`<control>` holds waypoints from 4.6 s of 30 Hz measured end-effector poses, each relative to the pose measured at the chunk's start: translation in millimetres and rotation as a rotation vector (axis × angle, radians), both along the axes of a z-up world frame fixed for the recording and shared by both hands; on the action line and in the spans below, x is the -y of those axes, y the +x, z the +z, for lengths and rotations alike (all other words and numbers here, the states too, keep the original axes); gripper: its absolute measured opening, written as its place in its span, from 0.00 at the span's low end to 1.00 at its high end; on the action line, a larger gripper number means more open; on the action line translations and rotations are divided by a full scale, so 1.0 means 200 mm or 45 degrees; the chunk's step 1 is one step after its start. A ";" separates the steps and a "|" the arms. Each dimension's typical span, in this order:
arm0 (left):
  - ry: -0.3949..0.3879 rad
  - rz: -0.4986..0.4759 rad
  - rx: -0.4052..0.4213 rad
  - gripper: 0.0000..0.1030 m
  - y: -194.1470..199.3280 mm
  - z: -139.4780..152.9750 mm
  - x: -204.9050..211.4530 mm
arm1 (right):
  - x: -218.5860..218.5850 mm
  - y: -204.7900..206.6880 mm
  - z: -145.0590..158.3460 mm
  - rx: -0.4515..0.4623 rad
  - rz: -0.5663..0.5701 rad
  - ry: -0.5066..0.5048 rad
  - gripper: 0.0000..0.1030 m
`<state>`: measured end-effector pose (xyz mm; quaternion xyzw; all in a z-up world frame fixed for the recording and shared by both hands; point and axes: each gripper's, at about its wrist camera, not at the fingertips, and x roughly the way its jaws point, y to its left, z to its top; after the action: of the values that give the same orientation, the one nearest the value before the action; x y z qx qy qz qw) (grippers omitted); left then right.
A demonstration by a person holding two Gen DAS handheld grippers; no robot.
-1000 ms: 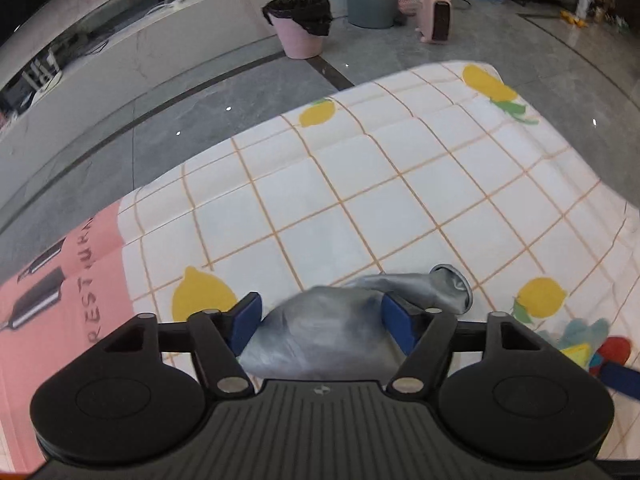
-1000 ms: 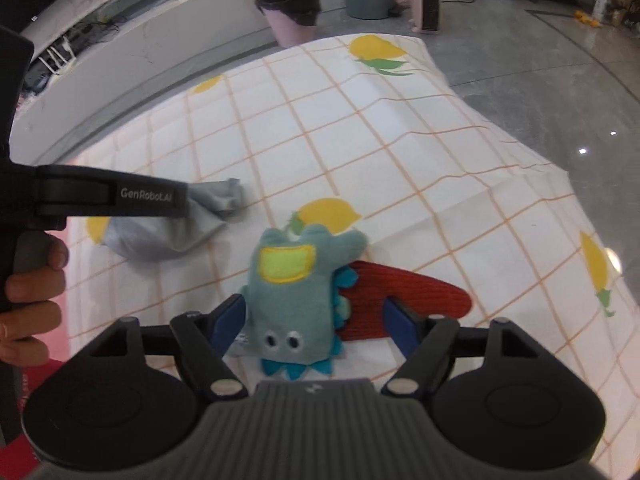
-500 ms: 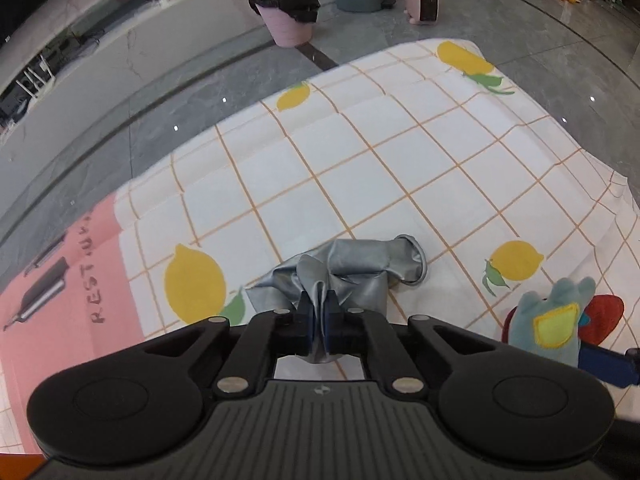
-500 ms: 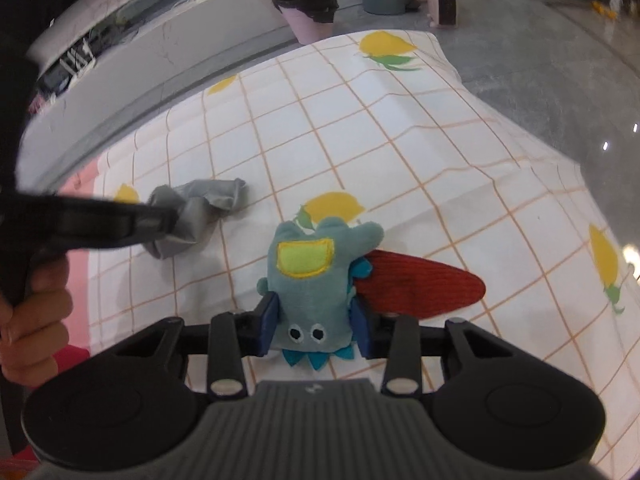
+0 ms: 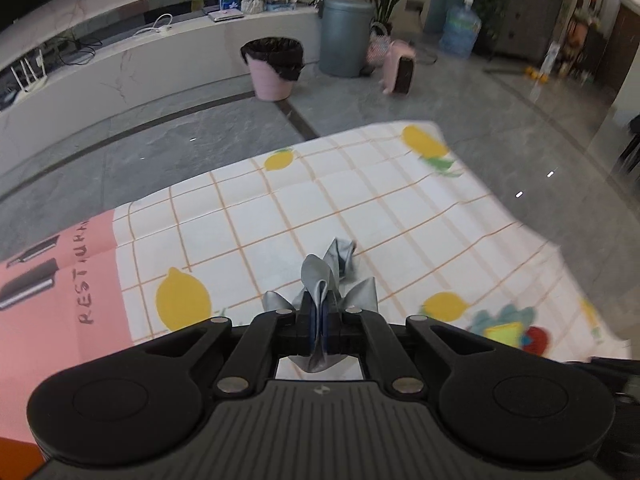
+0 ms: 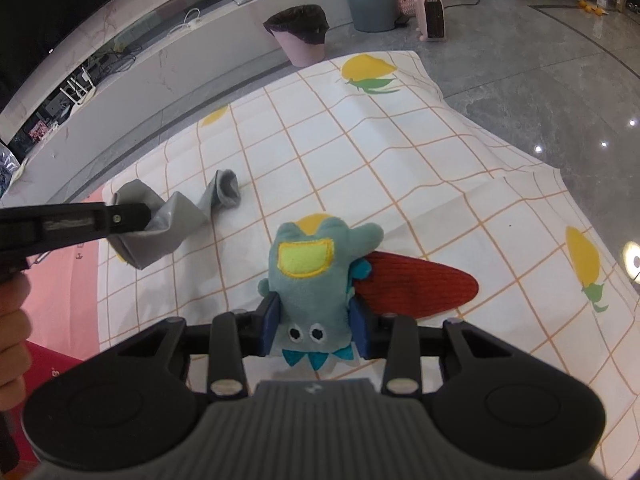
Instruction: Organize soft objects
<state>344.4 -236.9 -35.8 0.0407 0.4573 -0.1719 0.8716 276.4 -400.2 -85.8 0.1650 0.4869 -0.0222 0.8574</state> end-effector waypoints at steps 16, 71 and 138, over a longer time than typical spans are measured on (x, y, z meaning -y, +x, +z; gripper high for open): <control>-0.079 0.129 0.188 0.03 -0.29 0.51 -0.29 | -0.20 -0.12 0.28 0.188 0.035 -0.127 0.36; -0.085 0.715 0.243 0.65 -1.22 0.15 -1.88 | -2.12 -0.88 0.34 0.335 1.599 -0.301 0.31; 0.074 0.599 0.662 0.73 -1.75 0.25 -1.10 | -1.28 -1.33 0.32 0.748 0.650 -0.243 0.97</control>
<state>-5.8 -17.6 14.3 0.0014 0.2215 0.0628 0.9731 10.7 -144.4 -21.2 -0.0422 0.2423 0.1945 0.9496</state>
